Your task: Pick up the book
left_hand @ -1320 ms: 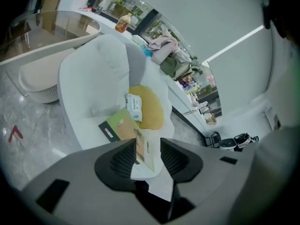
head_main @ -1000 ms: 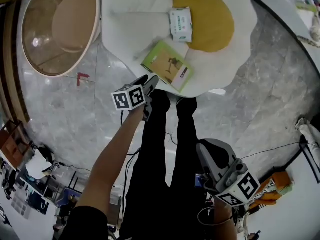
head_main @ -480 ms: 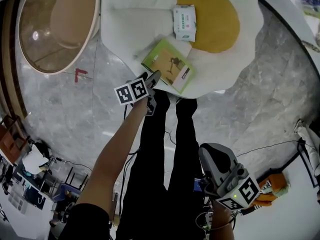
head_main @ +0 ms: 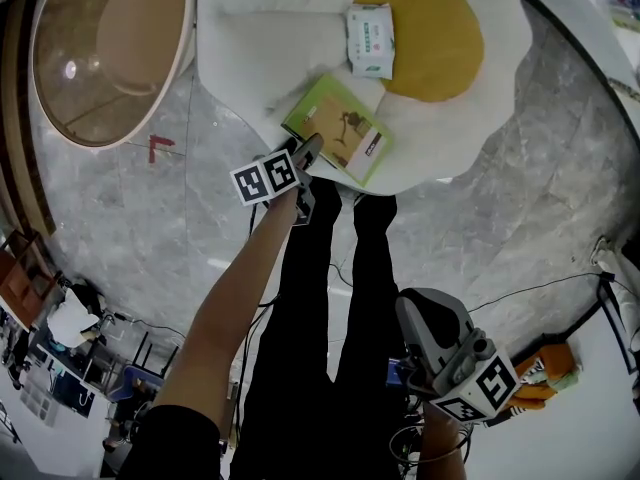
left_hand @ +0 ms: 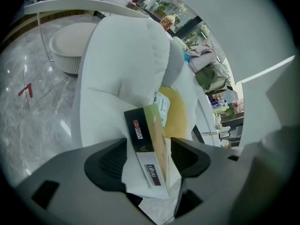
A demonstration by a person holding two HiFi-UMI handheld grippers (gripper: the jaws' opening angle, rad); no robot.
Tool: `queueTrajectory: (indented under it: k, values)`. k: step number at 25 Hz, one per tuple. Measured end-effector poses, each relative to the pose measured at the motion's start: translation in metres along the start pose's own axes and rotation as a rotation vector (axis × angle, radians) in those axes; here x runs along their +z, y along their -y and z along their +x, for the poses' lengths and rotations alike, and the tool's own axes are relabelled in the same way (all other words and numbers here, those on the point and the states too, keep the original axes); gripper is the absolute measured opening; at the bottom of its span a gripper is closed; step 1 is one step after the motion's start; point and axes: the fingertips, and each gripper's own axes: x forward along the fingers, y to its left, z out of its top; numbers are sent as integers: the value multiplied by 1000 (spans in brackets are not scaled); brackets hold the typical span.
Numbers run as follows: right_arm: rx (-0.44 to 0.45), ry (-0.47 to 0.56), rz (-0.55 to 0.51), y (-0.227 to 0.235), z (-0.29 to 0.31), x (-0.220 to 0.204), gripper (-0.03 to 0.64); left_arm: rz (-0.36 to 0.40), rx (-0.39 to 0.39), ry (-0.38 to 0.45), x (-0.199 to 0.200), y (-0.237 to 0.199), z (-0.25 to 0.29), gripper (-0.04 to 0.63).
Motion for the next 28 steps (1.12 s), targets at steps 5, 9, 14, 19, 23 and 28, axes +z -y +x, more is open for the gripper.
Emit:
queueTrajectory:
  k: [5,9,14,19,23,28]
  values:
    - [4,-3,9,-1,5,-2,17,-31,-25,2,3,2,0,302]
    - [5,-5,15,-2,7,-3,17,-53,-8,3,5,1,1,302]
    - [2,-7,20,1,7,-4,17,-71,56,14,6,-4,7,291]
    - [0,-4,23,3,6,-4,17,-82,102,29,6,-14,10,215]
    - [1,-1,23,3,4,-4,17,-63,94,19,5,-13,10,202]
    - [1,8,25,2,2,-4,17,-63,85,12,6,-11,8,183]
